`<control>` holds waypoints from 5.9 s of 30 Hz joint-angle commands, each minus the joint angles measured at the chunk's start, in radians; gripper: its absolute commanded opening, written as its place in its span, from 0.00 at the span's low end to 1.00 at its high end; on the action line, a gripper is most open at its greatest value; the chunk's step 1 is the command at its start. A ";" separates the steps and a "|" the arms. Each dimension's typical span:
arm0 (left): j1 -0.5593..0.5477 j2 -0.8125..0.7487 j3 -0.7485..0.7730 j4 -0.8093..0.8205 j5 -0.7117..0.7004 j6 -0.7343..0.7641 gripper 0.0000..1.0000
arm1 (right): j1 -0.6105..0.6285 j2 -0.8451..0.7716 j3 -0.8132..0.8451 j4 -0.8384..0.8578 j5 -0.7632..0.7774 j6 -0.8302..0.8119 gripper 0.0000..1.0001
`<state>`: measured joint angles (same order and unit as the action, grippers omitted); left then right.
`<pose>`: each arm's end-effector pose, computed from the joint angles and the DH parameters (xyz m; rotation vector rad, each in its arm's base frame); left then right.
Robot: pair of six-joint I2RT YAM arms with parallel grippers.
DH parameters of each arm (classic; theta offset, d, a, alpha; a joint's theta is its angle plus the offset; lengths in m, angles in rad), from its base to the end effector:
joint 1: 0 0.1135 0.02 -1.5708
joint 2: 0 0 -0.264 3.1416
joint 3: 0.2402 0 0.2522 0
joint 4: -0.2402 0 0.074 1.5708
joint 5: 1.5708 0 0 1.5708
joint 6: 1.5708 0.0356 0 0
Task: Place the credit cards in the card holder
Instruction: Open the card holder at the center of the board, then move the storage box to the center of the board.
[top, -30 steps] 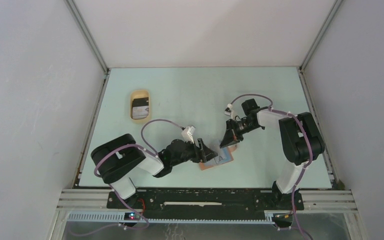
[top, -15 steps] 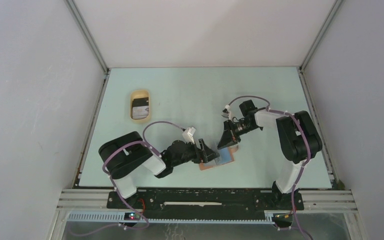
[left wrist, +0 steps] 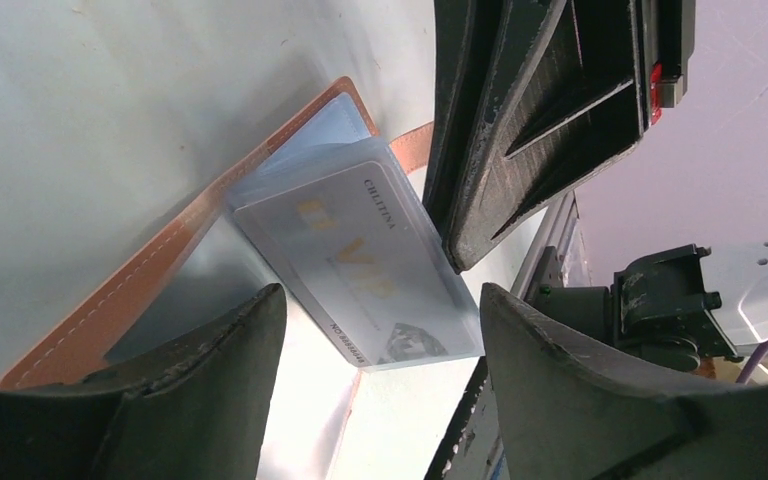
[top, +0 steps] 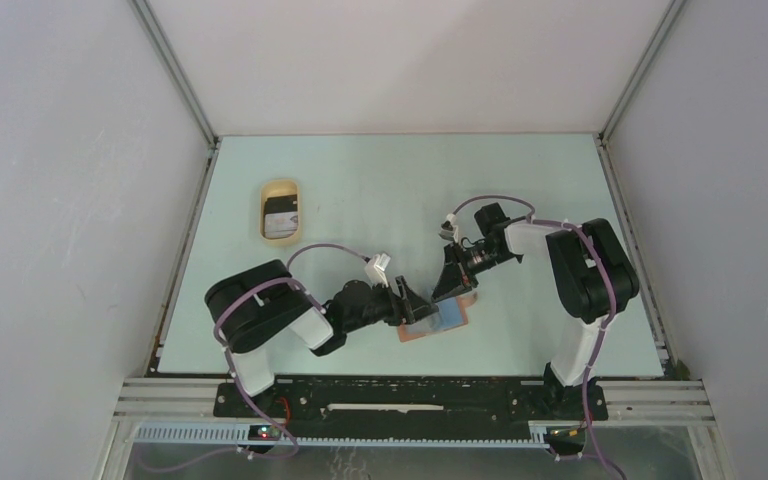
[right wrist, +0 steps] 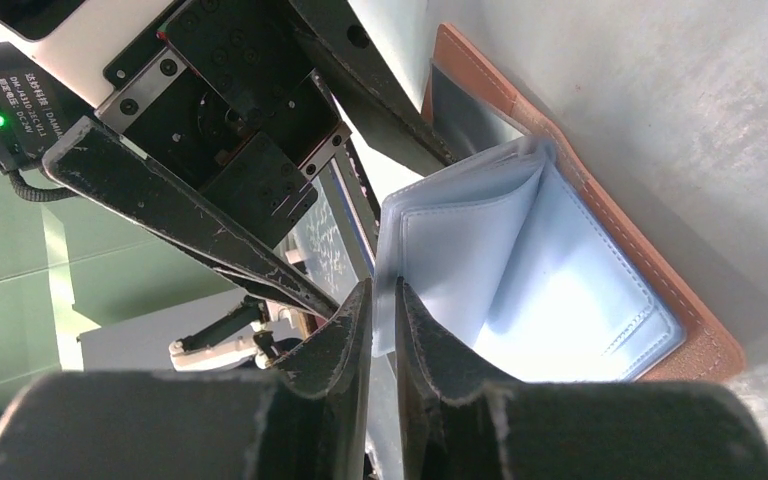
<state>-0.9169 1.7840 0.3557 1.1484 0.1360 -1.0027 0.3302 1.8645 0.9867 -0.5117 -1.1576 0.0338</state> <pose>0.1635 -0.2213 0.1074 0.0177 2.1184 -1.3877 0.2874 0.1330 0.1292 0.5324 -2.5288 -1.7003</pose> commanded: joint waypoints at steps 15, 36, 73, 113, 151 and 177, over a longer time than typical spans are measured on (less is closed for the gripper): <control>0.026 0.032 -0.026 0.064 0.007 -0.019 0.73 | 0.021 0.021 0.020 -0.021 -0.006 -0.020 0.25; 0.044 0.053 -0.049 0.091 0.013 -0.014 0.59 | 0.016 0.021 0.035 -0.053 0.023 -0.060 0.27; 0.056 -0.042 -0.113 -0.064 -0.028 -0.057 0.49 | 0.026 -0.097 0.047 -0.060 0.341 -0.105 0.02; 0.055 -0.717 -0.082 -0.797 -0.324 0.301 0.56 | -0.019 -0.336 0.082 -0.164 0.322 -0.346 0.35; 0.768 -0.701 0.531 -1.350 -0.176 0.557 0.99 | 0.191 -0.674 0.142 -0.179 0.191 -0.551 0.61; 0.856 0.305 1.384 -1.840 -0.182 0.706 0.50 | 0.096 -0.525 0.171 -0.222 0.216 -0.516 0.60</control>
<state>-0.0624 2.0697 1.6760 -0.6655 -0.0227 -0.3202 0.4267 1.3167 1.1084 -0.7033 -0.9222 -0.4808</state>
